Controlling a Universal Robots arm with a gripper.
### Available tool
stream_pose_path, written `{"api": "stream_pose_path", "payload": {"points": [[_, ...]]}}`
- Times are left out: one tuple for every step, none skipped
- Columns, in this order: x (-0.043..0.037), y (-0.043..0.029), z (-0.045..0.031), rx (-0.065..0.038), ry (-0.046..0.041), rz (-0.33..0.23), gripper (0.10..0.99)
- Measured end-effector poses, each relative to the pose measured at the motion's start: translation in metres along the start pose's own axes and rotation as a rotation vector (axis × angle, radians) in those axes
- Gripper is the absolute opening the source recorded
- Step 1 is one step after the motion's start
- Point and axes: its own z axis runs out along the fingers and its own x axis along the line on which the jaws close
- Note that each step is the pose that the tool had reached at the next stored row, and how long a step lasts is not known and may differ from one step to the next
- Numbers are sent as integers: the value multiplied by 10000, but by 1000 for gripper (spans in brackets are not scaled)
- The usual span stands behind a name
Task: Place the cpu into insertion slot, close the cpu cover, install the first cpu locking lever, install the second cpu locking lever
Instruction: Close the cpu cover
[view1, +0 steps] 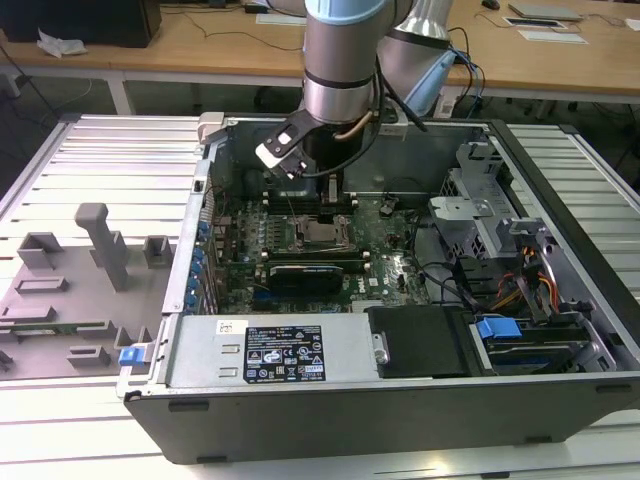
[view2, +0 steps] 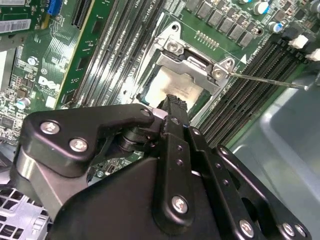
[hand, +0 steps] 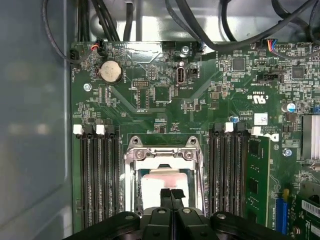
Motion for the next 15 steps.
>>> {"api": "stream_pose_path", "payload": {"points": [[-8,-17,9,-108,1,-29,106],[-8,-18,10,-112,2,-31,106],[-8,-18,10,-113,2,-33,106],[-8,-18,9,-112,0,-33,106],[-8,-19,10,-113,1,-33,106],[-8,-19,9,-112,0,-46,106],[-8,-20,9,-112,-2,-100,106],[-9,-20,9,-112,-7,-214,106],[-9,-20,9,-111,-16,-414,106],[-8,-19,10,-111,-27,-649,106],[-8,-20,11,-111,-36,-850,106],[-8,-20,11,-110,-46,-1052,106],[-8,-19,11,-110,-59,-1308,106],[-8,-19,12,-108,-79,-1734,106],[-8,-19,12,-107,-90,-1973,106]]}}
